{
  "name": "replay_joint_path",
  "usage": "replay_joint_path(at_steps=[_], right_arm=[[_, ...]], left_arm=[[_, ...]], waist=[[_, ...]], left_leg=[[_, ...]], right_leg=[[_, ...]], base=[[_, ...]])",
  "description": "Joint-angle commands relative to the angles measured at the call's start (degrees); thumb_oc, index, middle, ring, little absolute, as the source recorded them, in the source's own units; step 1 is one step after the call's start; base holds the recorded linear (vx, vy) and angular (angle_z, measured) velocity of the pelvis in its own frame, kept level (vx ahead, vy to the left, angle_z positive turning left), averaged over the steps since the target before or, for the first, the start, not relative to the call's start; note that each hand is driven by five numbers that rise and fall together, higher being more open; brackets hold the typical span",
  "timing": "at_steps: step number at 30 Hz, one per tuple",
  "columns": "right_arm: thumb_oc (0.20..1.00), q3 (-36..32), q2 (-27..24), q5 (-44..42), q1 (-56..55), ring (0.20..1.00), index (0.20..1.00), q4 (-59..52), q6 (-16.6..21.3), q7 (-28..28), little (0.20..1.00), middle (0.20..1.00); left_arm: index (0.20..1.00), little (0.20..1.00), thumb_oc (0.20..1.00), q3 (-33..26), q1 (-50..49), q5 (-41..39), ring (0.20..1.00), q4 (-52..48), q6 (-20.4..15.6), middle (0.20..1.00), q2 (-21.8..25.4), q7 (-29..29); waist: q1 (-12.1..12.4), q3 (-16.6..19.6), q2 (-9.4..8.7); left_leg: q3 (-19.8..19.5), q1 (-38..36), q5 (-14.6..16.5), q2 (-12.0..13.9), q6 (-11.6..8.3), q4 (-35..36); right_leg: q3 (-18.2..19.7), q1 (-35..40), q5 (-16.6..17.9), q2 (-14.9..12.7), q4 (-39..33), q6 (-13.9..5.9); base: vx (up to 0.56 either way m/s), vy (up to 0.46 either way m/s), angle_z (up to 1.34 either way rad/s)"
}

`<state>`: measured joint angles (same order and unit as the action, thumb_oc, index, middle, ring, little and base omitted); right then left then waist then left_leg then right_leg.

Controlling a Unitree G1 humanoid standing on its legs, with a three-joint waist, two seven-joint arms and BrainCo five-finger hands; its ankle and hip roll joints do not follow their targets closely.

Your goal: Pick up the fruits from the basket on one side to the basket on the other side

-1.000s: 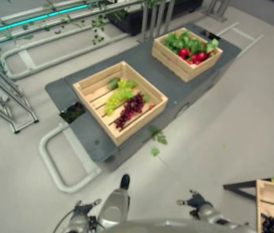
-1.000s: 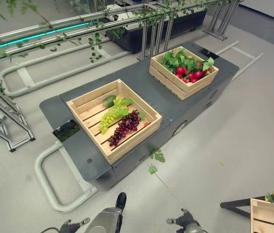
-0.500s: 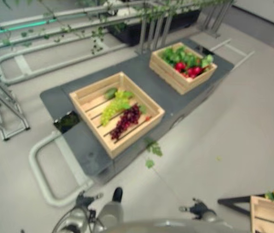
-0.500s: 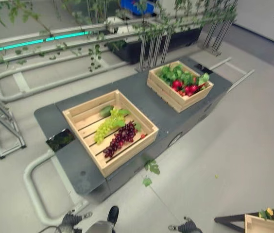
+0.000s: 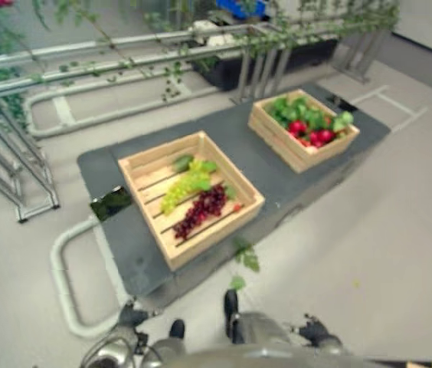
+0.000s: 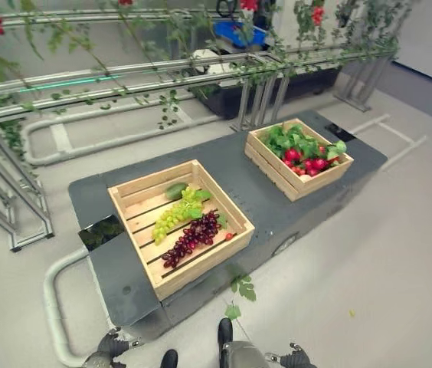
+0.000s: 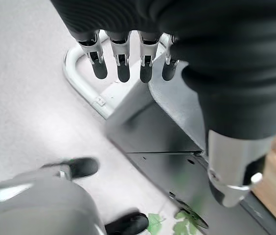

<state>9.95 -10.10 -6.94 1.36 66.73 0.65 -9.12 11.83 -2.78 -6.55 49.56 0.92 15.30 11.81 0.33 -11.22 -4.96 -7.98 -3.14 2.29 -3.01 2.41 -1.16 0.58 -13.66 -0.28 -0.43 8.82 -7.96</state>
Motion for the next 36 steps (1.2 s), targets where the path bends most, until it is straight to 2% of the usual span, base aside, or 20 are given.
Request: replay_joint_path(at_steps=[1,2,3,4,11,15,26,31,36], right_arm=[[1.000,1.5,-2.1,0.2,-2.4,1.000,1.000,-3.8,-0.1,-0.2,1.000,1.000],[1.000,0.8,-2.9,0.3,-3.1,1.000,1.000,-5.8,-0.2,0.0,1.000,1.000],[1.000,0.9,-2.9,0.3,-3.2,1.000,1.000,-5.9,-0.2,0.0,1.000,1.000],[1.000,0.3,-3.6,0.5,-4.0,1.000,1.000,-6.2,-0.3,0.4,1.000,1.000],[1.000,-1.0,-5.4,1.1,-4.9,1.000,1.000,-6.1,-0.4,1.2,1.000,1.000],[1.000,-1.7,-6.5,1.1,-4.9,1.000,1.000,-4.7,-0.5,1.9,1.000,1.000],[1.000,-2.2,-7.6,1.7,-6.2,1.000,1.000,-4.1,-1.1,4.1,1.000,1.000],[1.000,-2.5,-7.5,1.9,-6.7,1.000,1.000,-3.5,-1.0,4.8,1.000,1.000],[1.000,-2.1,-7.4,2.3,-6.7,1.000,1.000,-2.8,-1.0,5.5,1.000,1.000]], left_arm=[[1.000,1.000,1.000,-2.2,2.2,-3.5,1.000,-6.5,-2.1,1.000,-0.2,-1.0],[1.000,1.000,1.000,-3.5,0.4,-5.3,1.000,-12.4,-2.5,1.000,0.6,-1.5],[1.000,1.000,1.000,-3.5,0.3,-5.3,1.000,-12.6,-2.4,1.000,0.6,-1.5],[1.000,1.000,1.000,-4.4,-1.3,-6.2,1.000,-16.9,-2.5,1.000,0.9,-2.1],[1.000,1.000,1.000,-7.1,-2.7,-9.9,1.000,-27.1,-3.5,1.000,1.5,-2.6],[1.000,1.000,1.000,-8.0,-2.8,-10.9,1.000,-33.0,-3.4,1.000,2.2,-3.5],[1.000,1.000,1.000,-10.5,-3.3,-9.2,1.000,-41.0,-1.7,1.000,6.5,-5.8],[1.000,1.000,1.000,-12.7,-4.1,-8.1,1.000,-45.4,-1.8,1.000,8.6,-6.3],[1.000,1.000,1.000,-14.2,-2.7,-7.1,1.000,-45.2,-1.7,1.000,10.9,-6.2]], waist=[[-2.1,0.9,0.01],[-2.0,1.1,0.32],[-2.1,1.2,0.34],[-1.9,1.8,0.77],[-1.9,2.8,2.37],[-2.0,3.0,3.92],[-2.6,3.3,5.34],[-2.7,3.3,5.25],[-2.8,3.4,5.57]], left_leg=[[-3.6,-1.4,2.0,-3.2,-1.37,4.3],[-4.0,-1.5,1.9,-2.7,-1.71,4.6],[-4.0,-1.5,1.9,-2.7,-1.72,4.7],[-4.3,-1.7,1.9,-2.1,-2.14,5.2],[-4.4,-2.2,2.4,-0.7,-3.53,5.5],[-4.2,-2.3,2.2,-0.1,-4.17,5.7],[-3.8,-2.8,2.6,0.8,-4.64,6.2],[-3.5,-2.4,2.3,0.8,-4.70,6.2],[-3.2,-3.1,3.4,1.1,-4.67,6.2]], right_leg=[[0.2,6.5,7.9,-2.7,-10.0,-0.89],[-0.2,7.2,7.3,-2.4,-10.3,-0.45],[-0.3,7.2,7.3,-2.3,-10.4,-0.44],[-1.1,8.5,6.6,-1.9,-11.7,0.00],[-2.5,11.3,4.1,-0.9,-13.7,1.07],[-2.7,12.2,2.5,-0.6,-13.8,1.47],[-3.0,13.3,1.0,0.3,-13.8,2.09],[-2.9,13.2,1.4,0.1,-13.8,2.01],[-2.7,13.7,0.7,0.4,-13.8,1.99]], base=[[0.07,-0.083,-0.16],[0.05,-0.056,0.30],[0.11,-0.120,-0.14],[0.10,-0.106,-0.42],[0.08,-0.077,-0.02],[0.04,-0.053,0.07],[0.02,-0.020,0.00],[0.00,0.000,0.00],[0.00,0.000,0.00]])
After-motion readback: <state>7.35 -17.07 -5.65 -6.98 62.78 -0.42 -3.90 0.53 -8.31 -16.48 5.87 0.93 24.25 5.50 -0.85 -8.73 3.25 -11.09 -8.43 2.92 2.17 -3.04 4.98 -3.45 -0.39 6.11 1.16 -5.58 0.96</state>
